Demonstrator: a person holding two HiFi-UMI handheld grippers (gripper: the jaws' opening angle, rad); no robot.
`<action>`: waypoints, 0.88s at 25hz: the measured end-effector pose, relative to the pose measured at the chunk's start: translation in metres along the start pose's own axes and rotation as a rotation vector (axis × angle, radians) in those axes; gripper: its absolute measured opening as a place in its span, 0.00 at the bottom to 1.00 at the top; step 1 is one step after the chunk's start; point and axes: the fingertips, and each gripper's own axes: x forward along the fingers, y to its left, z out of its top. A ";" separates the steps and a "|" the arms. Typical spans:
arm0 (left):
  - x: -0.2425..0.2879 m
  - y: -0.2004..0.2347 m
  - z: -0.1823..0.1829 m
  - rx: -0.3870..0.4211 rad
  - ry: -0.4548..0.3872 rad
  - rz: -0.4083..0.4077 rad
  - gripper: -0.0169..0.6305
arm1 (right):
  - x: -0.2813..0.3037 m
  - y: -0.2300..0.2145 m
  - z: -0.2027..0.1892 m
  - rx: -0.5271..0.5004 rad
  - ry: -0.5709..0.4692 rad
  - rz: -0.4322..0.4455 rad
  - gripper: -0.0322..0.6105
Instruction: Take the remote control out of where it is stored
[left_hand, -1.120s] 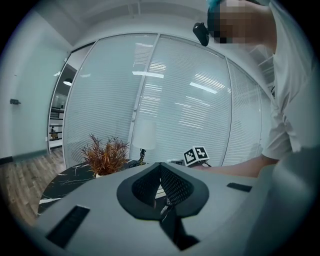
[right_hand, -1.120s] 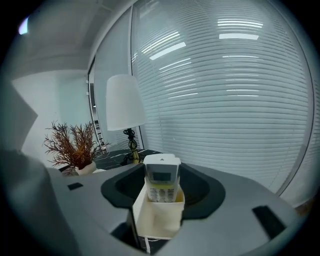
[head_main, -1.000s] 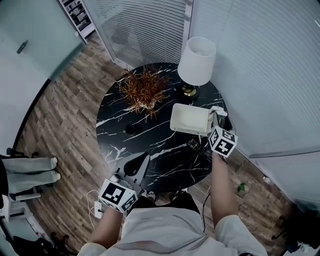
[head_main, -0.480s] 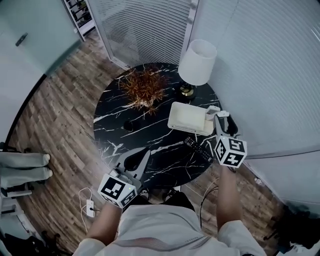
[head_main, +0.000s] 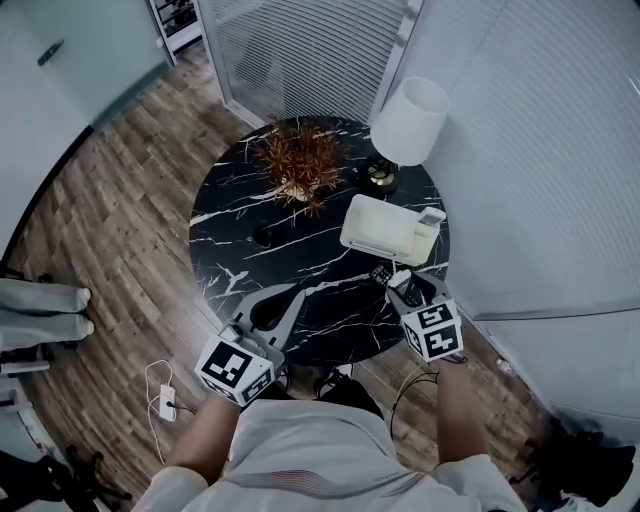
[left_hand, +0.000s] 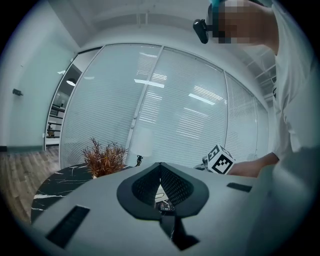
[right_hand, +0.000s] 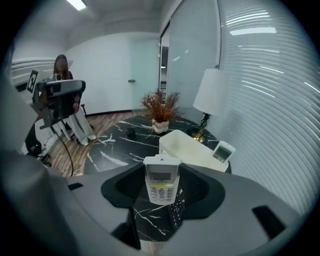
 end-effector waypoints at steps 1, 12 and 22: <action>-0.002 0.001 0.000 0.000 -0.001 0.001 0.04 | 0.005 0.008 -0.008 -0.016 0.033 0.021 0.40; -0.017 0.006 -0.006 0.003 0.005 0.005 0.04 | 0.066 0.065 -0.072 -0.168 0.372 0.215 0.40; -0.023 0.020 -0.005 -0.003 0.005 0.027 0.04 | 0.096 0.080 -0.083 -0.254 0.474 0.223 0.40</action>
